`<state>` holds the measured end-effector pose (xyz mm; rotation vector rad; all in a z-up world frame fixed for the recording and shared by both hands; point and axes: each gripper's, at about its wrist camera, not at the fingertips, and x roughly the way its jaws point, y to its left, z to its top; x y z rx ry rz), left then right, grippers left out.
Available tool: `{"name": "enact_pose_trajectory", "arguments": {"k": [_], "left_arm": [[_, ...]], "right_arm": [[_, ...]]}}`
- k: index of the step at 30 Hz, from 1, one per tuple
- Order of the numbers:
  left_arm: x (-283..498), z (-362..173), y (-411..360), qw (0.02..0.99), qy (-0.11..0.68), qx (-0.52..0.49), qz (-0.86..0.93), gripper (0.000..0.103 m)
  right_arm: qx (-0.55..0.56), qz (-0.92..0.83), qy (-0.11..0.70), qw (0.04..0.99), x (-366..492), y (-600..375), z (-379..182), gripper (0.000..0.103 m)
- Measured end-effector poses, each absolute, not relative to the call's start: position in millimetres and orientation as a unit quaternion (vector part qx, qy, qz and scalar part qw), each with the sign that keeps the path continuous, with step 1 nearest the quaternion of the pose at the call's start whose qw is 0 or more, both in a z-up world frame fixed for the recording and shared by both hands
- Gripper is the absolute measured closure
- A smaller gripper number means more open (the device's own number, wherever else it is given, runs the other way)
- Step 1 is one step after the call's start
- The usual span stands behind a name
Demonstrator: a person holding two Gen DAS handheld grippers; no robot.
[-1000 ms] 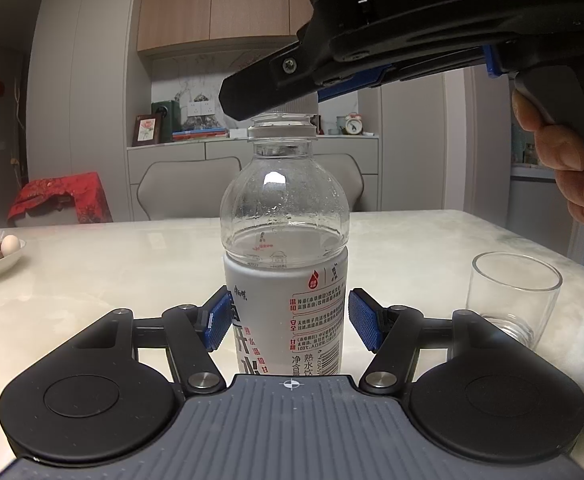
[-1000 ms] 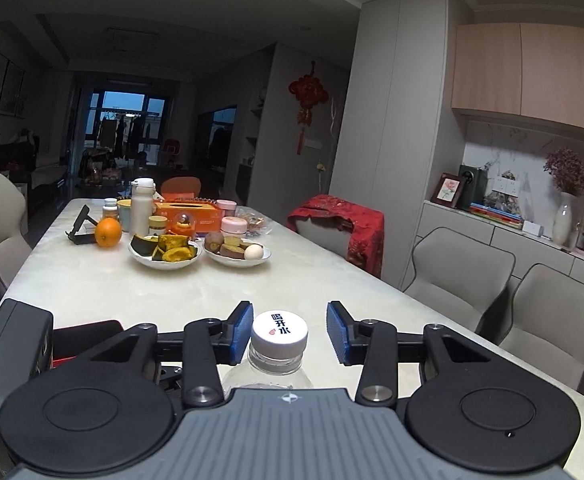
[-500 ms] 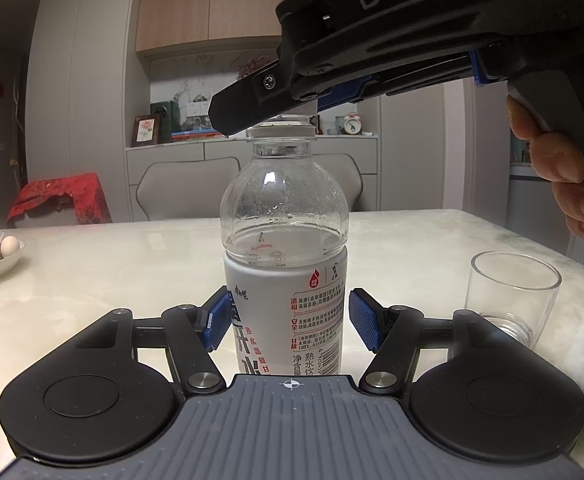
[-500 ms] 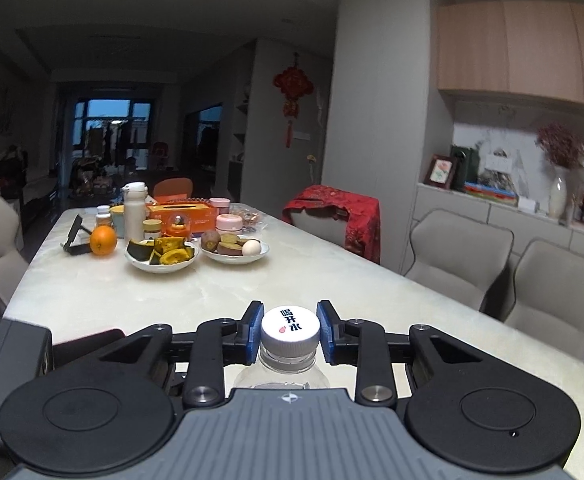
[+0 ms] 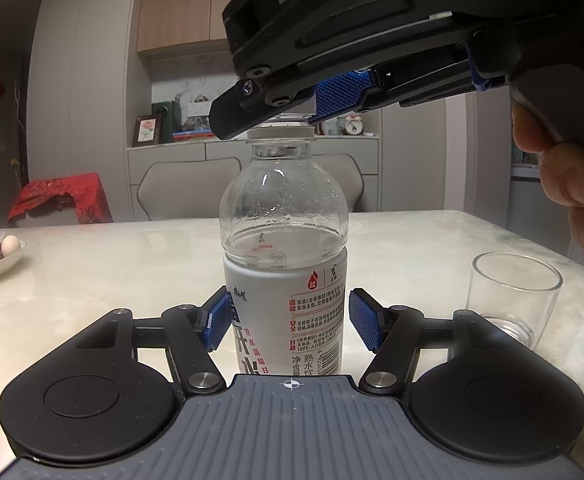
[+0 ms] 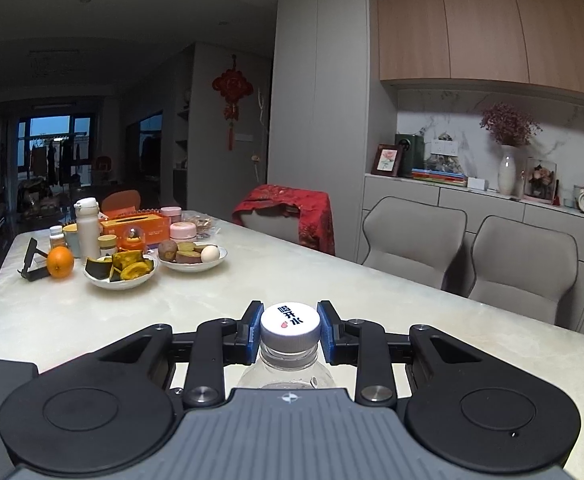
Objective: Unscrew bottle cap and pour
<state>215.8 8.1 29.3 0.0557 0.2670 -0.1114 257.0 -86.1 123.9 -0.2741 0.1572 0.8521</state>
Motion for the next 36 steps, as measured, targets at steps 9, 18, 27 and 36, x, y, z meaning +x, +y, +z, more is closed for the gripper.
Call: {"name": "enact_pose_trajectory", "arguments": {"k": [9,18,27,36], "left_arm": [[214.1,30.0,9.6,0.989,0.132,0.028,-0.056,0.04],[217.7,30.9,15.1,0.989,0.133,0.027,-0.058,0.039],[215.9,30.0,11.5,0.989,0.133,0.029,-0.058,0.038],[213.9,28.5,10.8,0.989,0.132,0.031,-0.059,0.038]], "right_arm": [[-0.13,0.398,0.077,0.905,255.4,-84.9,123.7,0.047],[-0.106,0.454,0.083,0.881,267.1,-98.4,130.4,0.048],[-0.105,0.458,0.087,0.878,267.2,-96.8,129.4,0.067],[-0.092,0.44,0.096,0.888,268.0,-96.1,126.7,0.071]]}}
